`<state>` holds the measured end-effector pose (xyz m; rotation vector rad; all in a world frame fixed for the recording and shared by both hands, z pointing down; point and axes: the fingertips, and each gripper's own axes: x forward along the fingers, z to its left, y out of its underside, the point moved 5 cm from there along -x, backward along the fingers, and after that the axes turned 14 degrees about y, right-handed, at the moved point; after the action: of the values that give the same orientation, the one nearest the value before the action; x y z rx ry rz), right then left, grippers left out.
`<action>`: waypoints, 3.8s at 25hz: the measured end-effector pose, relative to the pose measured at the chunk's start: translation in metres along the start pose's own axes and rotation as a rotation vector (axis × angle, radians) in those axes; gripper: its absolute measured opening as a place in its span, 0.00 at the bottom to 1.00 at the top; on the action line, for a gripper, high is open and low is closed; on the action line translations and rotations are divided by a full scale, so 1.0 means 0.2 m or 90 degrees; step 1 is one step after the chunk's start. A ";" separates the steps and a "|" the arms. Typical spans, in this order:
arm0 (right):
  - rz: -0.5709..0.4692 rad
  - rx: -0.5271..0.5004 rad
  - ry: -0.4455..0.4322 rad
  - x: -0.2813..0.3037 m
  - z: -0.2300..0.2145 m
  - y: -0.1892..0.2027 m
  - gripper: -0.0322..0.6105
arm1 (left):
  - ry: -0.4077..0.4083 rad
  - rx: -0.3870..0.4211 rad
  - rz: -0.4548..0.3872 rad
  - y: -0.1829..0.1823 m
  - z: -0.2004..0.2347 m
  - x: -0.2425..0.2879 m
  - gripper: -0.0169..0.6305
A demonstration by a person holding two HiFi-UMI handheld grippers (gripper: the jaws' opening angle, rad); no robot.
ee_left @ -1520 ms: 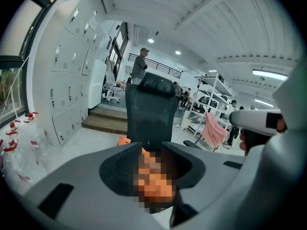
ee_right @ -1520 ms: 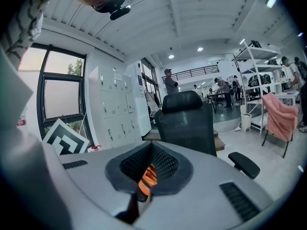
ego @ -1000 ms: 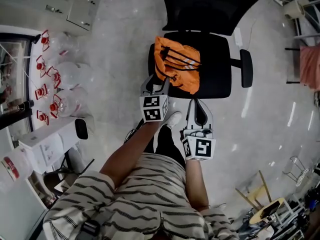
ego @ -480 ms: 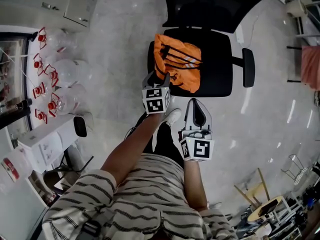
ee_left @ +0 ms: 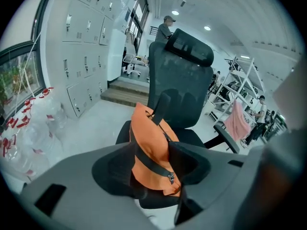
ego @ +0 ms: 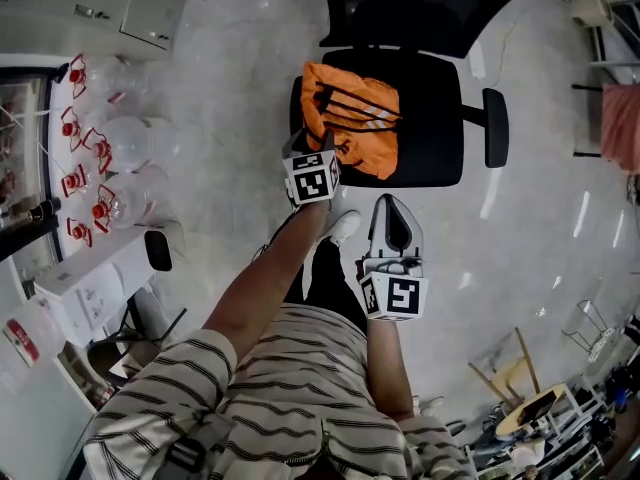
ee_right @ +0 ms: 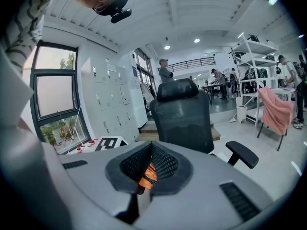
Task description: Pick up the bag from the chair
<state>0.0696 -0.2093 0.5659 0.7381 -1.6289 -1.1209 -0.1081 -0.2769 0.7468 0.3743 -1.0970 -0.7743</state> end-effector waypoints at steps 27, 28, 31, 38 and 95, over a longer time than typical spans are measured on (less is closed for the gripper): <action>0.010 0.007 0.010 0.02 0.00 0.02 0.06 | -0.018 -0.010 0.021 0.05 0.11 0.04 0.09; 0.009 0.009 0.011 0.01 -0.01 0.02 0.06 | -0.014 -0.007 0.019 0.05 0.10 0.04 0.09; 0.007 0.013 0.015 0.00 -0.03 0.02 0.06 | -0.001 -0.008 0.001 0.03 0.07 0.02 0.09; -0.002 0.023 0.026 -0.03 -0.07 0.01 0.06 | 0.024 0.021 -0.014 0.00 -0.02 0.00 0.09; -0.080 0.029 0.093 -0.36 -0.31 -0.17 0.06 | 0.179 0.135 -0.103 -0.25 -0.60 -0.40 0.08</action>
<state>0.1507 -0.1798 0.5115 0.9409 -1.5057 -1.0939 -0.0369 -0.2640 0.6116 0.7368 -0.8917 -0.7229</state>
